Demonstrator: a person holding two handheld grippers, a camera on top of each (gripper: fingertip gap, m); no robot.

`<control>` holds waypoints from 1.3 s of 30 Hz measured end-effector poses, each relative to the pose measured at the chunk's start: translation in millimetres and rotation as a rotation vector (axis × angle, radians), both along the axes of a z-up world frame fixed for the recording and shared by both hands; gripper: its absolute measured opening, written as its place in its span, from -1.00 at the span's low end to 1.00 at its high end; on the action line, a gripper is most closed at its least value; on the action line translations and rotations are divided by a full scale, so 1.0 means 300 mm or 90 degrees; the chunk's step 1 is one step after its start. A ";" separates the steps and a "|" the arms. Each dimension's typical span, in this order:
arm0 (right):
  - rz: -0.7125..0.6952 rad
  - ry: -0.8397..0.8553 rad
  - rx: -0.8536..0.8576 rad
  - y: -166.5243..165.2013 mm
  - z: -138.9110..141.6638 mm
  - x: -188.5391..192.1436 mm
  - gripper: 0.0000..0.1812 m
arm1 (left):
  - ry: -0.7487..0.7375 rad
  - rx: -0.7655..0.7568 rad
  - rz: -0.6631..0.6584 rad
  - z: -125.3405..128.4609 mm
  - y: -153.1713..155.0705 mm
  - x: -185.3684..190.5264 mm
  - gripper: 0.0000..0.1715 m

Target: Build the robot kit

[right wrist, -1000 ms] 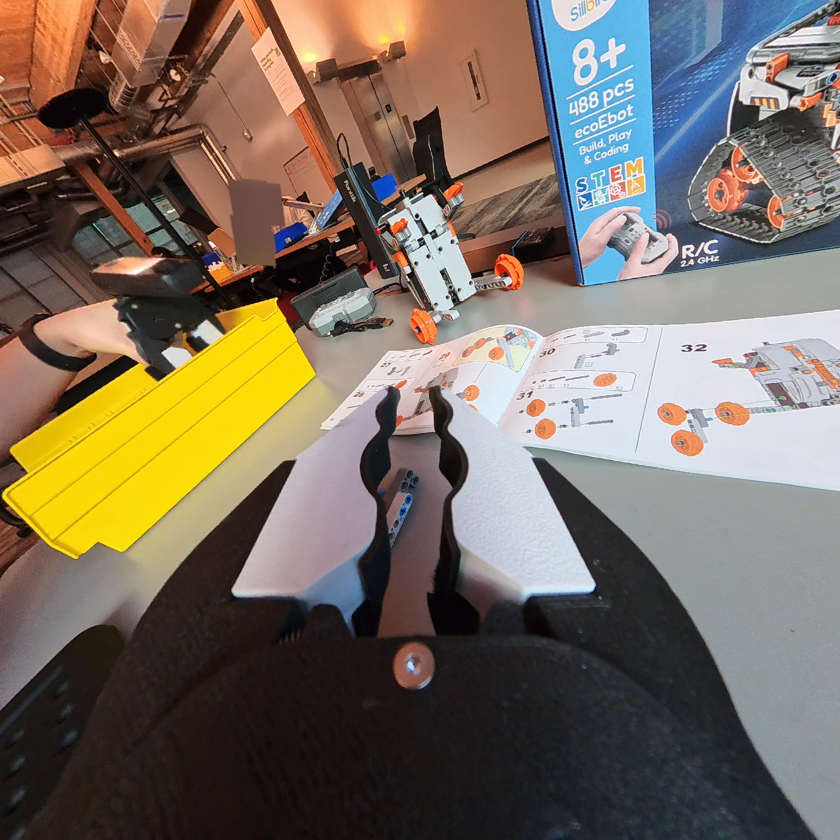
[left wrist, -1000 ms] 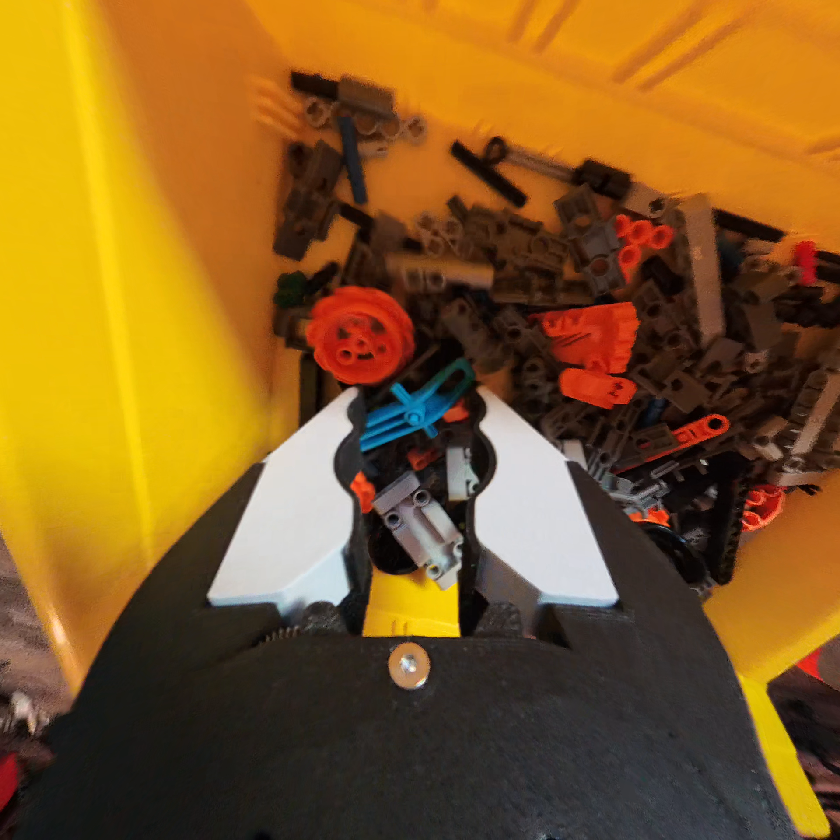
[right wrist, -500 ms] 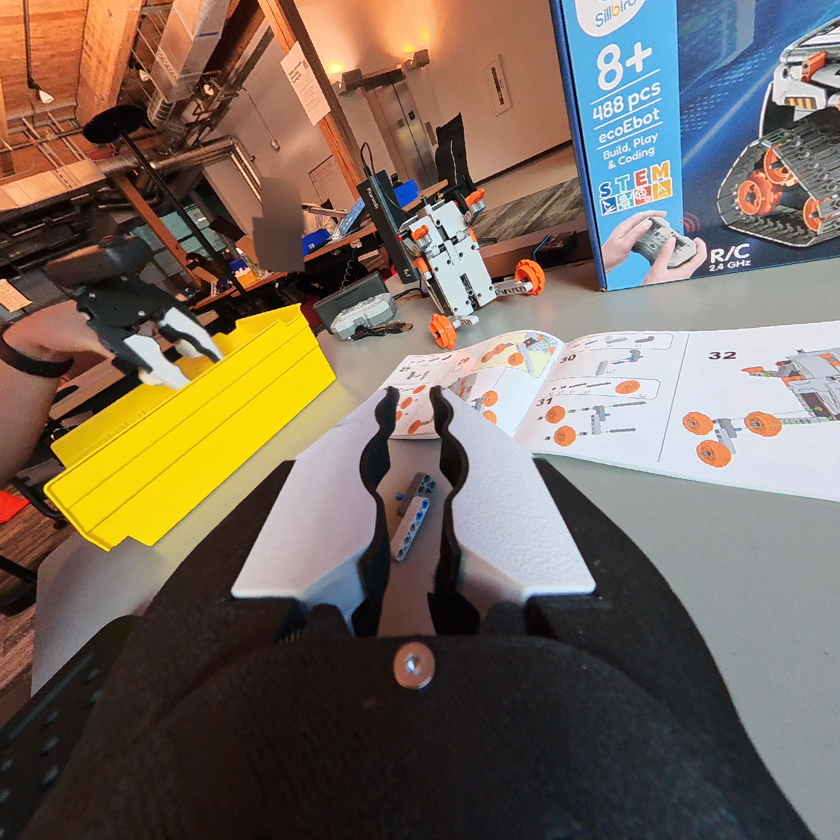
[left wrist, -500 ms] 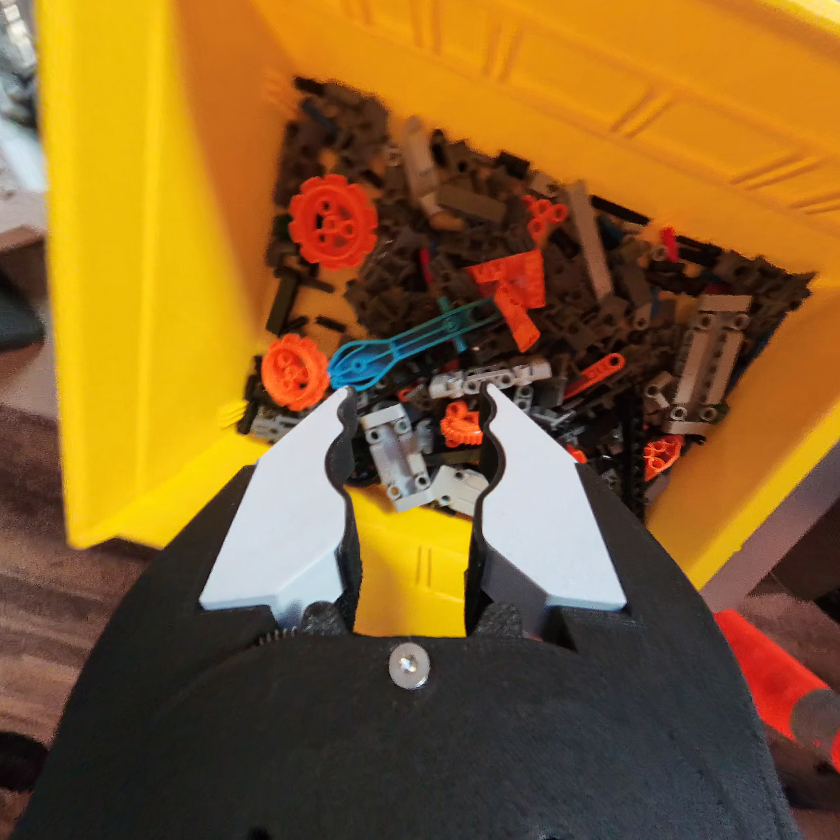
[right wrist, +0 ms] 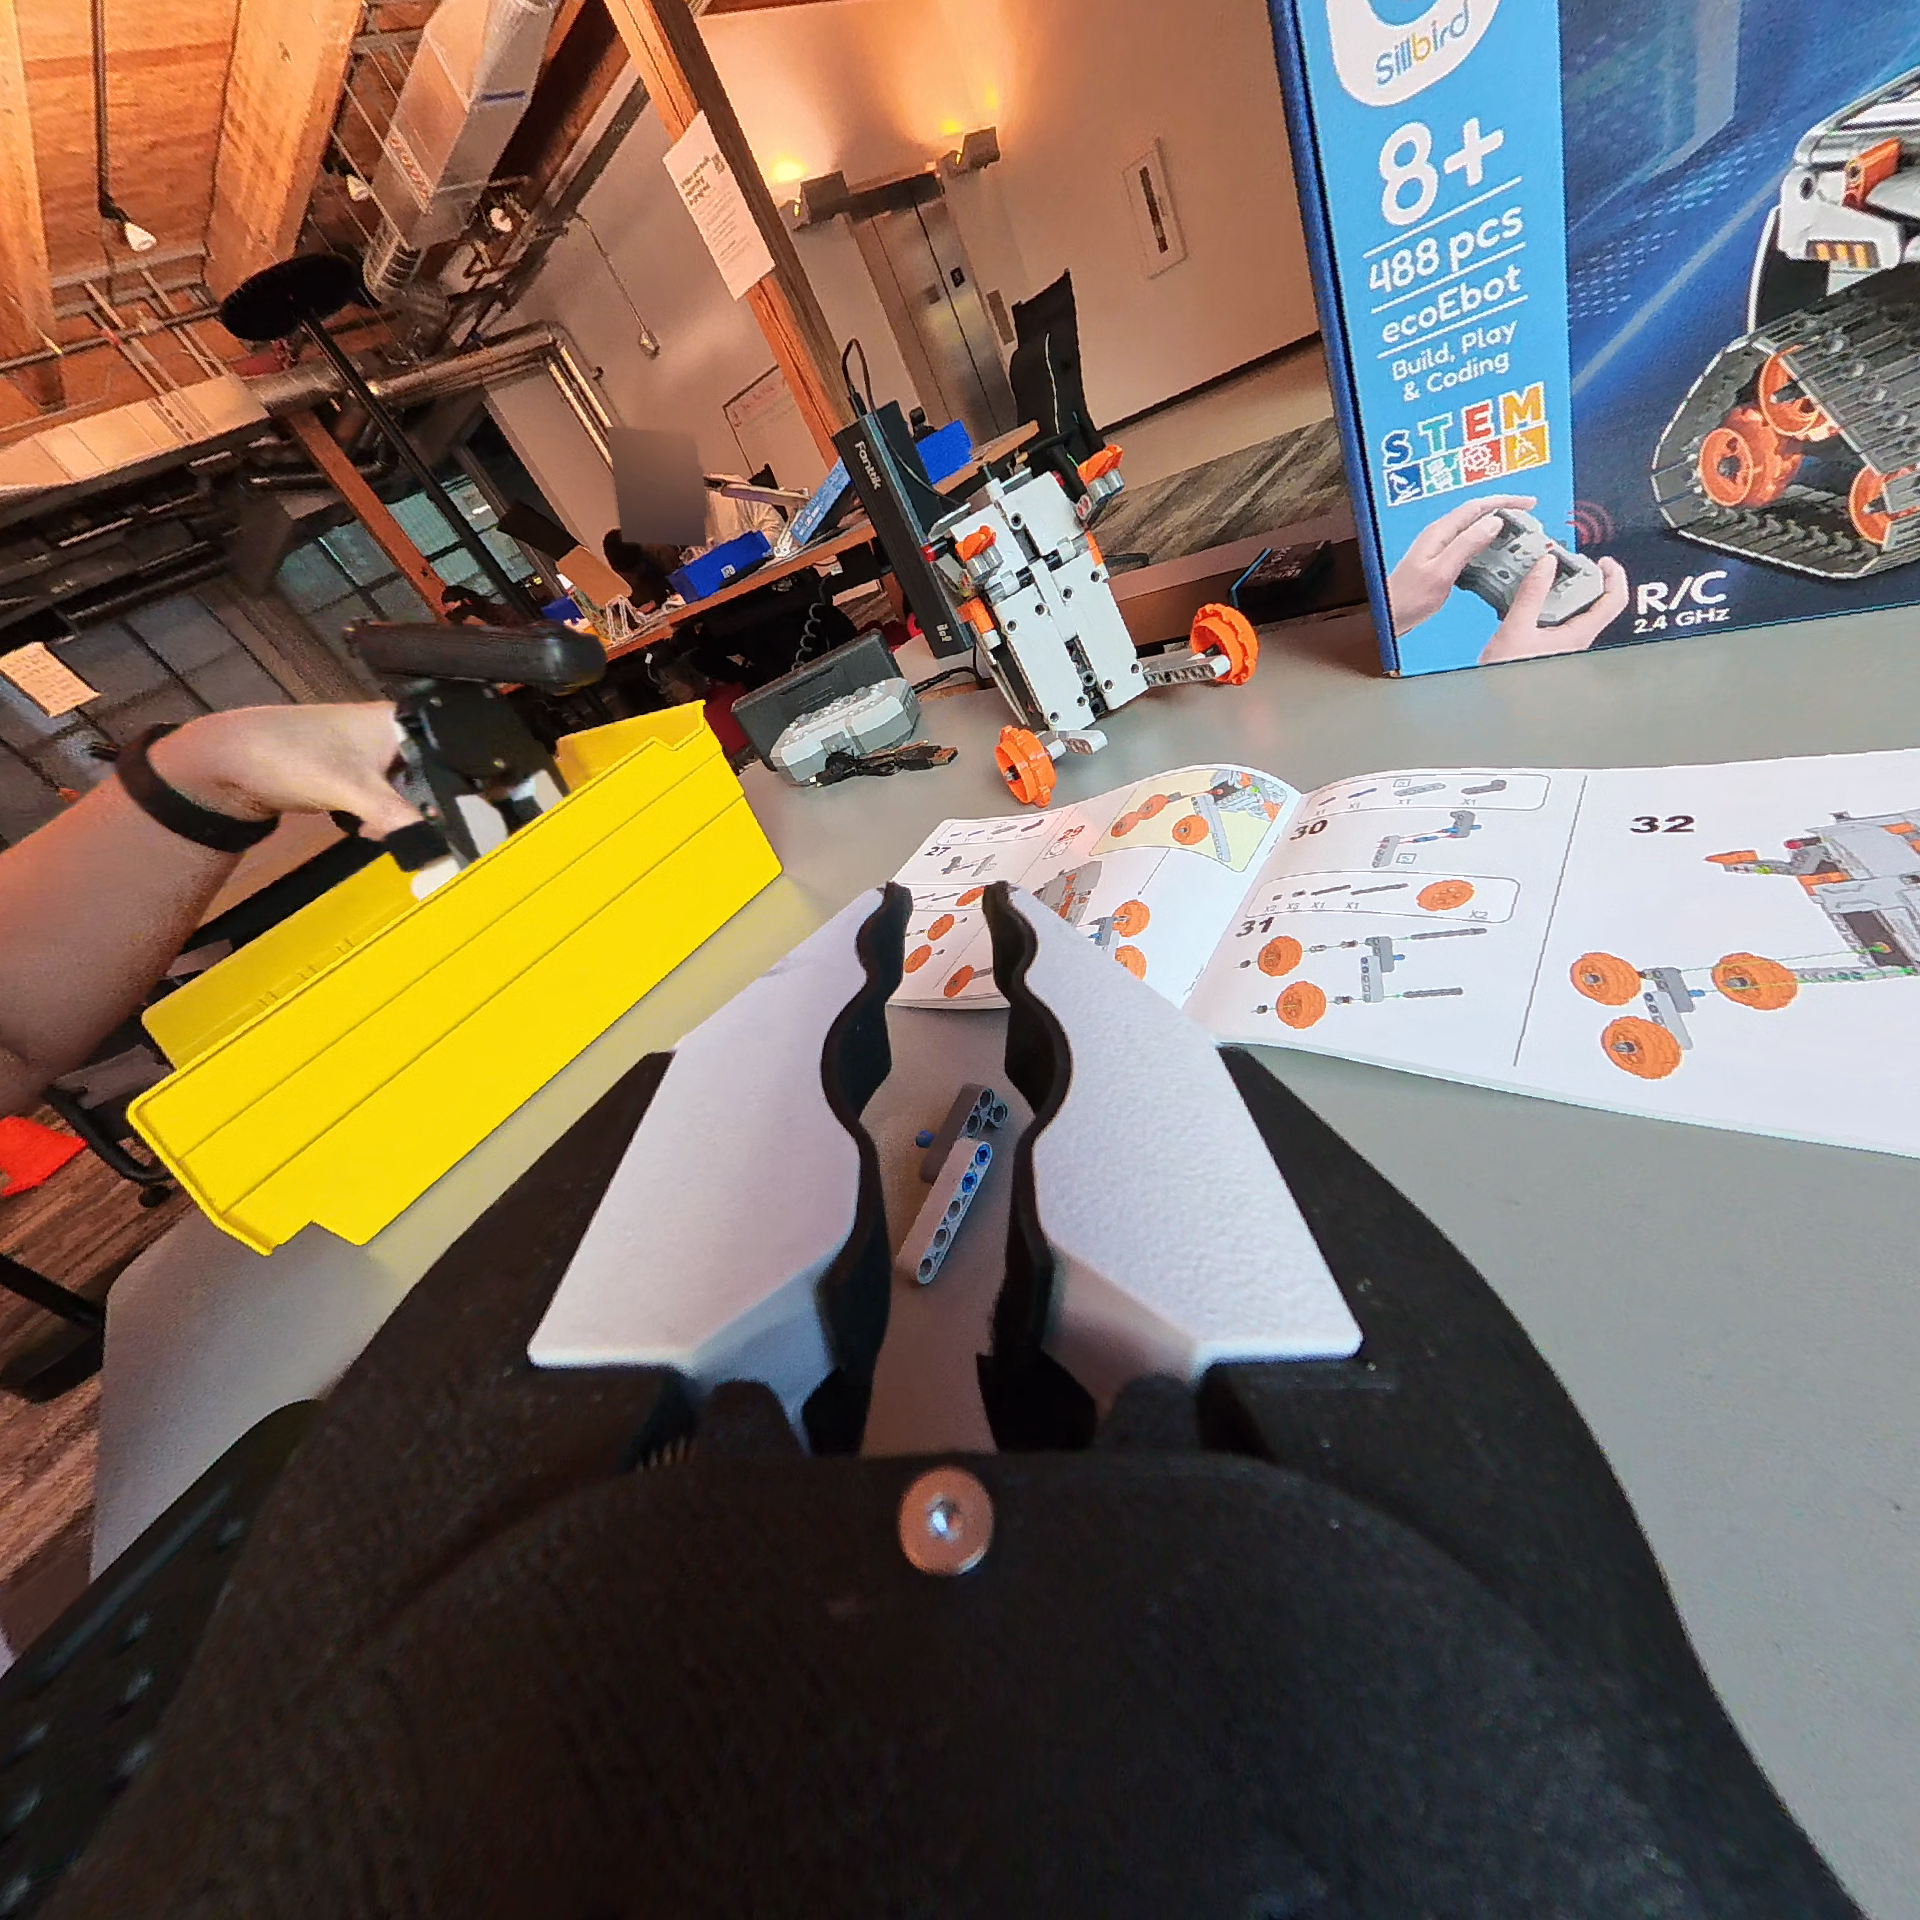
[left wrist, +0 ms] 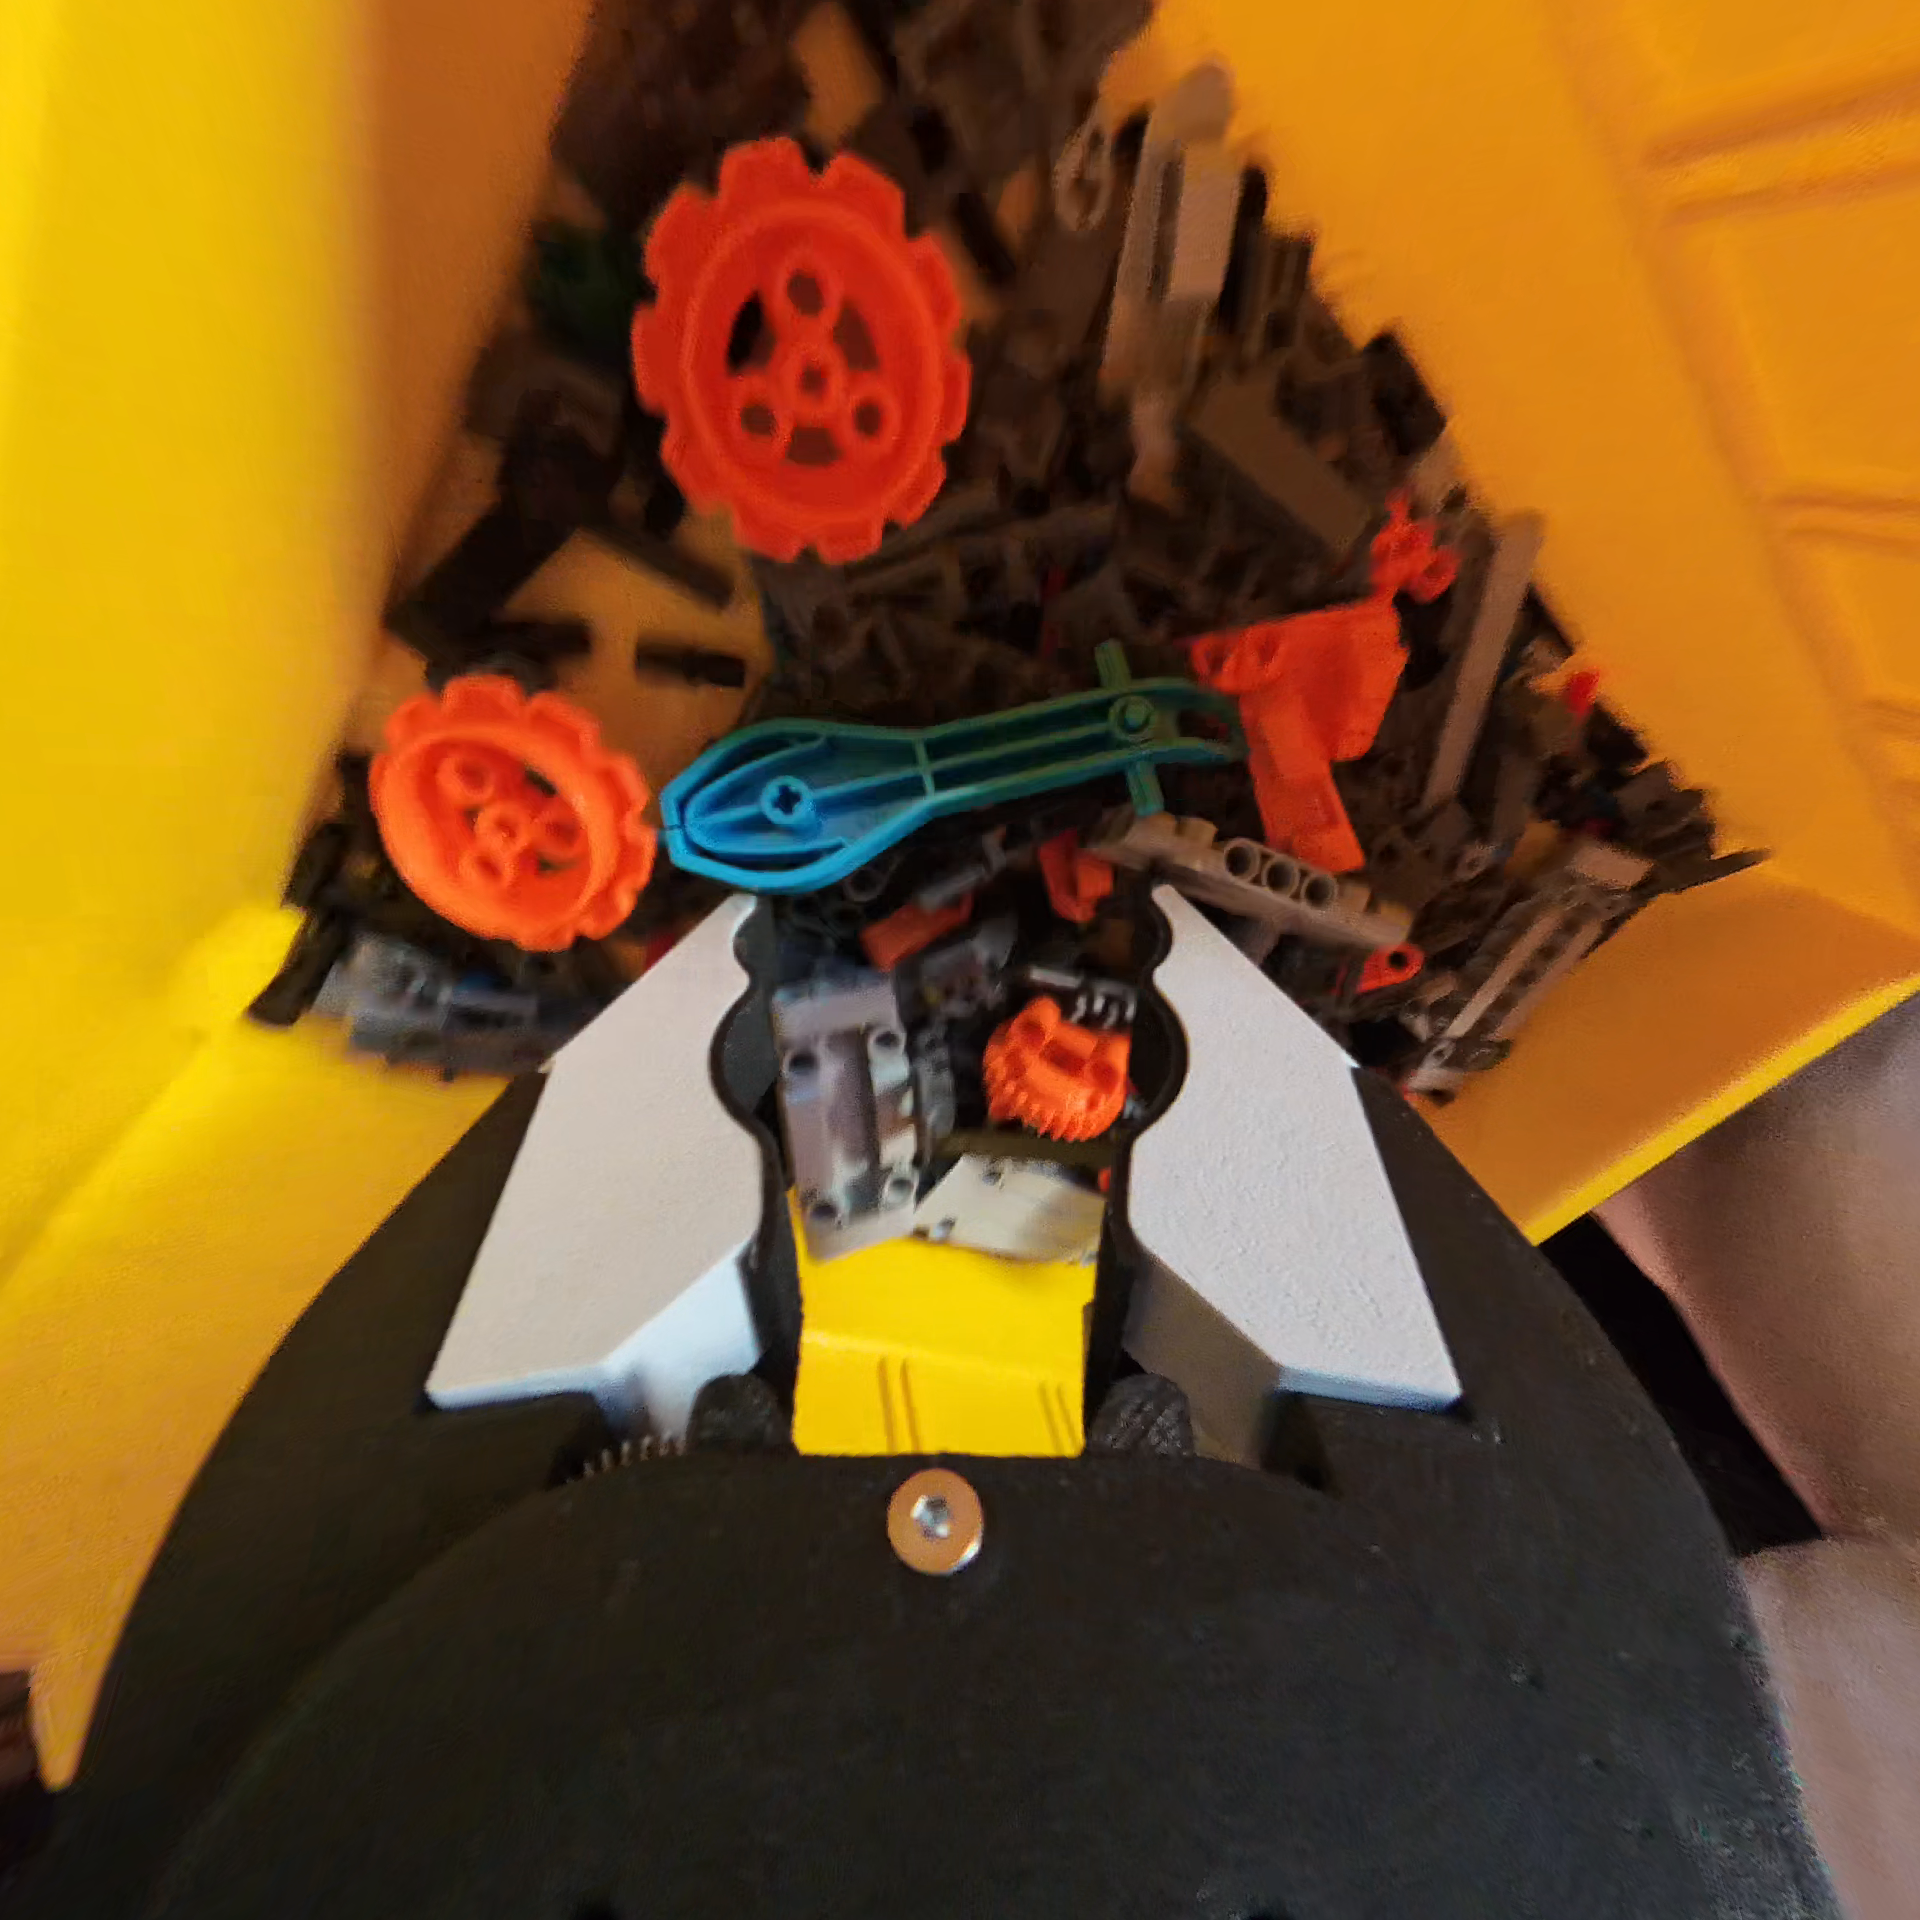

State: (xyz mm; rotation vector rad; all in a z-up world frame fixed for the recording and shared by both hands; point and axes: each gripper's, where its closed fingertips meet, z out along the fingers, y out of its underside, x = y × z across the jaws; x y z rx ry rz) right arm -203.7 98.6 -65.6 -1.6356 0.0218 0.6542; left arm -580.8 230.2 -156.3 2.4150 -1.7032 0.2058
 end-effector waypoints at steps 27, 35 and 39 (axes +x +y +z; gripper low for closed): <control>-0.004 0.013 0.013 -0.010 0.015 0.008 -0.84 | 0.012 0.086 -0.156 0.063 0.020 0.015 -0.53; 0.000 0.010 0.015 -0.010 0.017 0.004 -0.84 | -0.017 0.074 -0.184 0.016 0.056 0.032 -0.65; 0.000 0.010 0.015 -0.010 0.018 0.005 -0.83 | -0.008 0.059 -0.147 0.004 0.046 0.027 -0.69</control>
